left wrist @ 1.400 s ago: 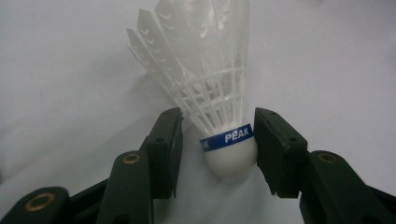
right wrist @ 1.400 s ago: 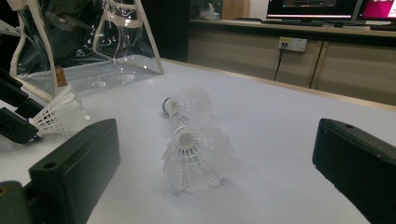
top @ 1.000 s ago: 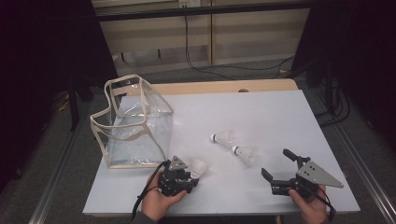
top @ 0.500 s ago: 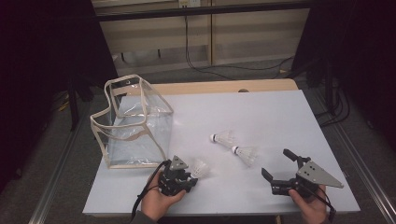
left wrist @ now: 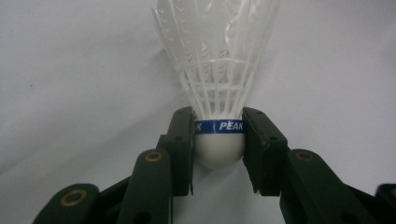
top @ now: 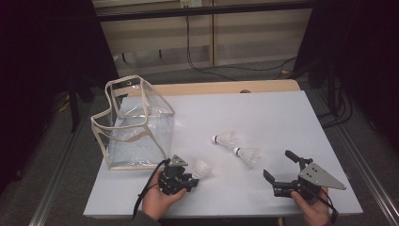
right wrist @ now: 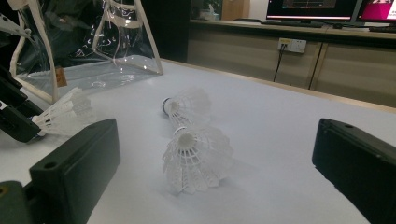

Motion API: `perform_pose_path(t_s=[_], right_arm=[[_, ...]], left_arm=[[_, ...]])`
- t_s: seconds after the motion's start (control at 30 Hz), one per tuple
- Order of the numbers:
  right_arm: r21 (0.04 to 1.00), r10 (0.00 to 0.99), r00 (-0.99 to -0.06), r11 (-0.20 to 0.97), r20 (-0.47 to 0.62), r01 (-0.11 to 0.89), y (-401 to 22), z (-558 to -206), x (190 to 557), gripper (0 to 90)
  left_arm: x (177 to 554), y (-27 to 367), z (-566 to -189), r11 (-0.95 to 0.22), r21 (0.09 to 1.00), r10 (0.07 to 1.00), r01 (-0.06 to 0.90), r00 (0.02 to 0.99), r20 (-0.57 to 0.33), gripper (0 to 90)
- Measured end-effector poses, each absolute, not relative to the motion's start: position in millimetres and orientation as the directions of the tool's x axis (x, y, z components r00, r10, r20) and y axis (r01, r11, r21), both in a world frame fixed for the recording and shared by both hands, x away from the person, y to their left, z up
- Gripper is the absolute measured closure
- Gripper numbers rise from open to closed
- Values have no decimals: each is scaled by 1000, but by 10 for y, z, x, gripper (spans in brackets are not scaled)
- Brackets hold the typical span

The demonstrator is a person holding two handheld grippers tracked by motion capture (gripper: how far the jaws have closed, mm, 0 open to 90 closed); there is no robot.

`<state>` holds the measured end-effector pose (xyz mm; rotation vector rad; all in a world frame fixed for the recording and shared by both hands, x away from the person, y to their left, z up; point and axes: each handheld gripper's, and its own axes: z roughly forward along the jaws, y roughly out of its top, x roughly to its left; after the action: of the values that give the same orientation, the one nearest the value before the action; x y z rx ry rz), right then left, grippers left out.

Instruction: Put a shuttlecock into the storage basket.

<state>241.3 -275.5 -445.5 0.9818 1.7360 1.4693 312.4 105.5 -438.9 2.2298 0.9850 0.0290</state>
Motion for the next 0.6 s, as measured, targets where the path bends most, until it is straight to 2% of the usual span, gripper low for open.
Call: perform_pose_path(t_s=[0.6], right_arm=[[988,862,-507,89,-11,129,-2773,-4455,2413,12]], left_arm=[[3156,1074,-4315,-468,576,649,671,703,-292,656]])
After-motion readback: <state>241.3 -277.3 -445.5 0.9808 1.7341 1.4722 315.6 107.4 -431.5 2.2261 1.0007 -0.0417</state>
